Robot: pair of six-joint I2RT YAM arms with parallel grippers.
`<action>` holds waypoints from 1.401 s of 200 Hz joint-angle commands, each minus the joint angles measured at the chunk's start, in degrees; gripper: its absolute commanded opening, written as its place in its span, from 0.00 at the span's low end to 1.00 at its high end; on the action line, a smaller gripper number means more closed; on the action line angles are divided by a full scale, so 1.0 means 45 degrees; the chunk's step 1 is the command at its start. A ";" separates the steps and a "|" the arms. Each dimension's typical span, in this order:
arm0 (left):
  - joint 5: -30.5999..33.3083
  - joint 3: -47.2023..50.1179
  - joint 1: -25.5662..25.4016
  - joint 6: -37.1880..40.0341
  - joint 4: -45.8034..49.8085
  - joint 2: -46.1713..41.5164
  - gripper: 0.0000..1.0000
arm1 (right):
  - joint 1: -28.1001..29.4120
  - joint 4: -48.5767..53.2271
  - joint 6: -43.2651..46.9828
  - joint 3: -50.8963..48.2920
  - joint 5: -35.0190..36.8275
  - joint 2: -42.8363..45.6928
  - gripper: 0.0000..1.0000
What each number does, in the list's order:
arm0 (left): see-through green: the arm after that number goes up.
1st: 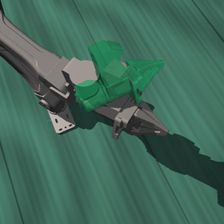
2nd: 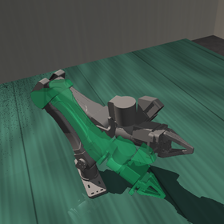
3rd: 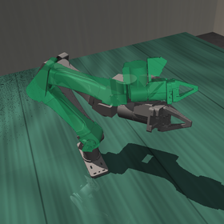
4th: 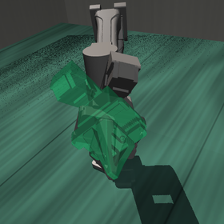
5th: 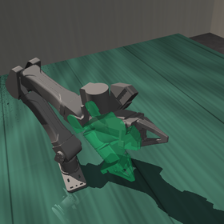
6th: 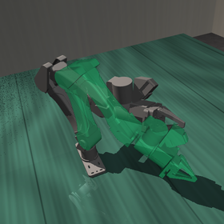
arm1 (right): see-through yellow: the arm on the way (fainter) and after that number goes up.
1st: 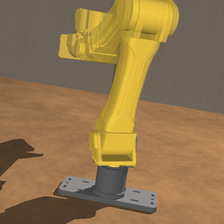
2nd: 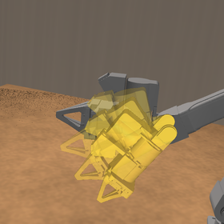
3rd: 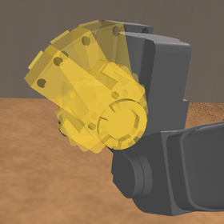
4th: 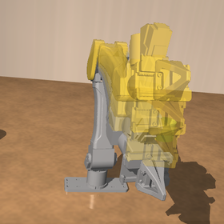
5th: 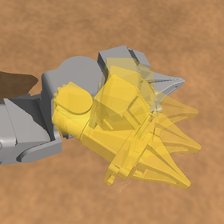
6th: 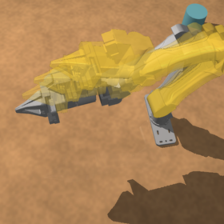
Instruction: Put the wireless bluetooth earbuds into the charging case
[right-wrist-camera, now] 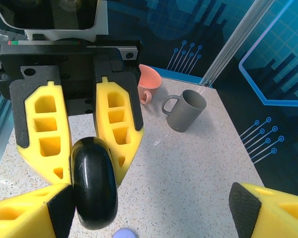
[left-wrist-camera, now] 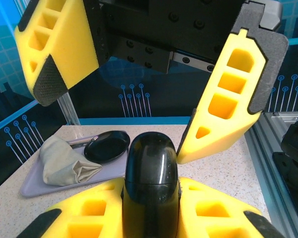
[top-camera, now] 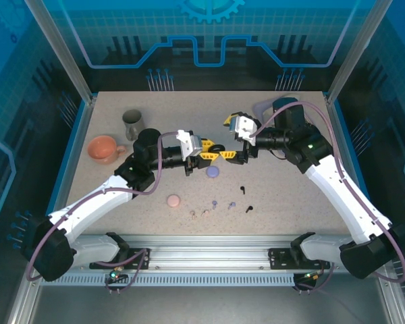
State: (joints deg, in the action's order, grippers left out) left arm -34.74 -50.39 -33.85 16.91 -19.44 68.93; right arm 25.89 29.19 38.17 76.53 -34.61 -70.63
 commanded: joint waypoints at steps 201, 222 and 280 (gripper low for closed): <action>-0.0212 -0.0072 -0.0200 0.0423 0.0126 -0.0271 0.00 | -0.0894 0.0189 -0.1152 0.0924 0.0416 0.0366 0.84; 0.0020 0.0019 -0.0206 0.0386 -0.0003 -0.0316 0.00 | -0.1319 -0.0095 -0.2105 0.0665 0.0643 0.0840 0.85; 0.1584 0.1037 -0.0205 -0.0040 -0.1294 -0.1149 0.00 | -0.1923 0.0932 -0.8154 -0.0221 0.5570 0.1896 1.00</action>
State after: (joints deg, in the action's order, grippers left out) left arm -30.89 -47.72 -34.30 16.88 -20.45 66.78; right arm 19.25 29.39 18.72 77.30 -21.37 -62.94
